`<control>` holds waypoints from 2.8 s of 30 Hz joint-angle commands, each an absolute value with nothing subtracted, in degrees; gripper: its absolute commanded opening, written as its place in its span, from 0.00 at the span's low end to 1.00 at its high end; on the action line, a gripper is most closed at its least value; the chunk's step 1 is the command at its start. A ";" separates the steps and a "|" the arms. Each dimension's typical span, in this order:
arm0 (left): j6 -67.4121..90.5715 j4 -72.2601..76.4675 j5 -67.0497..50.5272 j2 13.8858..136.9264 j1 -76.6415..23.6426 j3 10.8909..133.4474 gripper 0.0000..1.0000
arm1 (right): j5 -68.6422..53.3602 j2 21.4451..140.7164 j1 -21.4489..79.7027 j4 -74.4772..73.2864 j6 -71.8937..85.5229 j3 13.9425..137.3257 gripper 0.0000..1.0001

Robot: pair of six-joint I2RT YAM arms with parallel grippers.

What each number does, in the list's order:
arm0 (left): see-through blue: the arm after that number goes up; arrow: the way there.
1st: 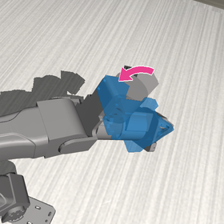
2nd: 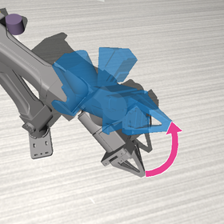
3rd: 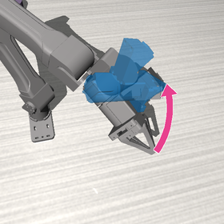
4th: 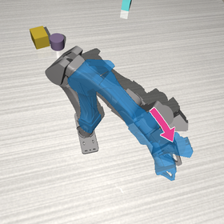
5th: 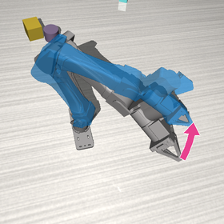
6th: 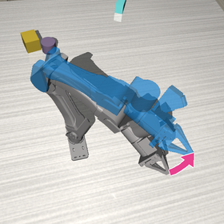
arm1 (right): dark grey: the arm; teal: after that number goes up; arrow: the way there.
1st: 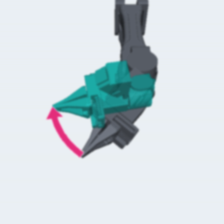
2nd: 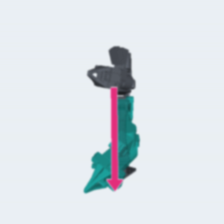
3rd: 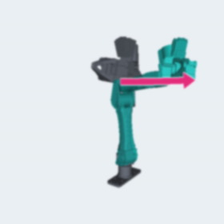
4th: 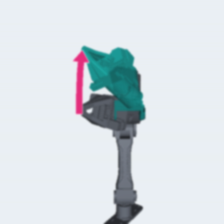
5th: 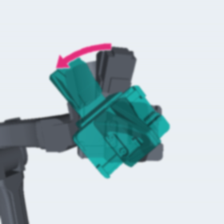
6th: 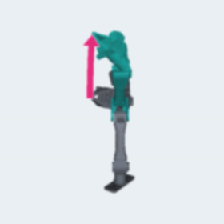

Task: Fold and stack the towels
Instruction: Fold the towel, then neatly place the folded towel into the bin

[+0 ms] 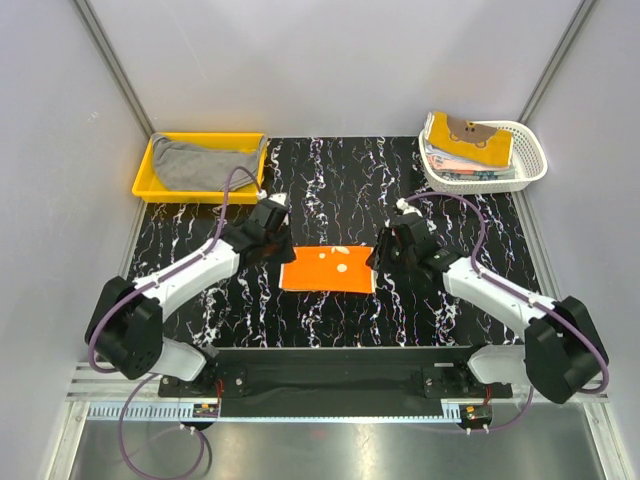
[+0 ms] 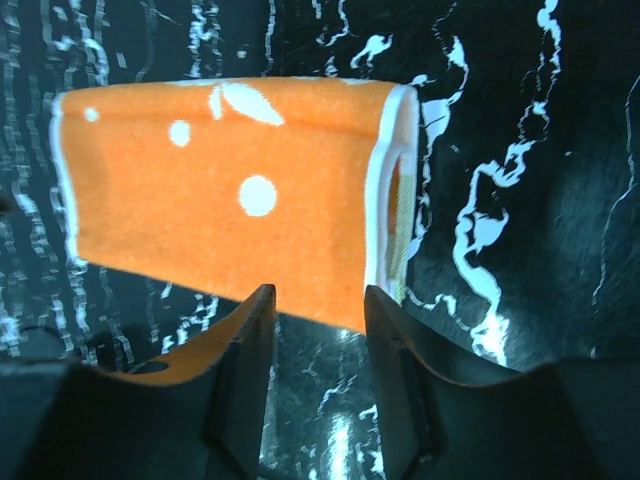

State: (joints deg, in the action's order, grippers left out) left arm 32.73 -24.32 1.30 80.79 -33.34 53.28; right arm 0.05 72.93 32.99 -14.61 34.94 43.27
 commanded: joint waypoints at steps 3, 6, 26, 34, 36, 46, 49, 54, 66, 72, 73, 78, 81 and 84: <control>32.17 -22.42 -3.68 86.64 -36.73 59.32 0.09 | 3.60 78.22 32.17 -13.98 31.91 46.67 0.52; 33.39 -20.23 -5.70 89.38 -38.31 61.69 0.09 | 3.69 80.50 31.64 -13.10 31.03 47.72 0.59; 36.30 -13.01 -7.65 103.18 -42.89 61.61 0.07 | -2.37 94.75 30.85 -5.45 32.61 48.52 0.44; 36.04 -15.63 -7.39 100.47 -43.15 66.52 0.06 | -0.44 95.80 31.73 -10.89 32.08 50.97 0.05; 35.51 -19.06 -6.42 98.45 -43.07 70.46 0.06 | 1.93 95.98 31.82 -13.26 30.86 52.20 0.00; 31.30 -31.19 -0.18 80.87 -41.66 77.70 0.10 | 16.51 95.61 30.24 -25.57 17.24 66.34 0.00; 29.37 -34.87 3.67 75.77 -41.48 76.12 0.10 | 21.52 98.42 27.00 -27.42 10.30 72.76 0.00; 25.94 -39.46 10.19 68.74 -41.22 72.52 0.12 | 24.34 103.88 19.79 -27.86 -1.91 86.44 0.00; 21.10 -39.38 14.15 60.56 -40.17 64.16 0.14 | 29.27 130.05 12.83 -37.35 -18.72 132.69 0.00; 20.04 -38.50 12.13 60.29 -39.55 63.63 0.14 | 26.81 134.65 12.30 -39.46 -21.62 144.92 0.00; 19.87 -38.32 11.35 60.21 -39.55 63.55 0.14 | 26.28 134.56 12.30 -39.55 -21.71 145.45 0.00; 19.69 -37.97 10.37 59.94 -39.29 62.84 0.14 | 24.97 134.03 11.78 -38.40 -21.36 148.61 0.00; 19.69 -37.79 9.32 59.77 -39.11 62.67 0.14 | 24.17 134.47 11.69 -39.46 -20.74 152.13 0.00; 19.60 -37.71 9.05 59.33 -38.94 62.40 0.14 | 24.26 133.77 11.78 -38.76 -20.66 153.28 0.00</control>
State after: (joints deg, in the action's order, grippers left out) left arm 20.75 -40.40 10.55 61.28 -39.35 62.83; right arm 25.36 135.04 12.19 -40.18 -20.23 149.82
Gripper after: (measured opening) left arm 0.137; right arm 0.020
